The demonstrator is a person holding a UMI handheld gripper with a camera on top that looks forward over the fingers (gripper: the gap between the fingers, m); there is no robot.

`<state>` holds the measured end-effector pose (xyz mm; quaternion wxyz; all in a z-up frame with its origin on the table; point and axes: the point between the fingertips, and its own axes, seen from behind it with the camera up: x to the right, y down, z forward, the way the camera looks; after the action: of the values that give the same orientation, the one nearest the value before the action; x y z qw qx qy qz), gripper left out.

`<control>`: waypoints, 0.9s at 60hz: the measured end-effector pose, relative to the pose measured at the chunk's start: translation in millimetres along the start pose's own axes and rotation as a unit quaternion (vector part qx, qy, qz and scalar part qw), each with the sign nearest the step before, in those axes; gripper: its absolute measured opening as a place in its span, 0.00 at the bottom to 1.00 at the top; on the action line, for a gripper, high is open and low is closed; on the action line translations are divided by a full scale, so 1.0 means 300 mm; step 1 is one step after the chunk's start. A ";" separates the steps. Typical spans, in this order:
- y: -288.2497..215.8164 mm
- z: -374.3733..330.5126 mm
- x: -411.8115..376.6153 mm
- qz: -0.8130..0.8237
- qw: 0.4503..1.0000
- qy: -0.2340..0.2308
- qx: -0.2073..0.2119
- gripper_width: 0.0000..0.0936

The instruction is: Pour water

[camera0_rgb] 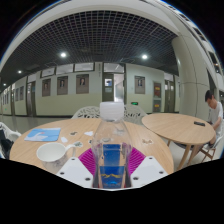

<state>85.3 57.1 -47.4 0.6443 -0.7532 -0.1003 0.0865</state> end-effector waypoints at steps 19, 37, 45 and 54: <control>0.051 -0.074 0.086 -0.012 0.999 -0.018 -0.025 0.87; 0.088 -0.467 0.046 -0.037 0.998 -0.027 -0.031 0.91; 0.138 -0.697 -0.052 -0.019 0.996 -0.069 -0.047 0.90; 0.225 -0.892 -0.204 0.032 0.988 -0.132 -0.069 0.91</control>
<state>98.4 -224.0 -72.7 0.5687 -0.7808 -0.1663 0.1983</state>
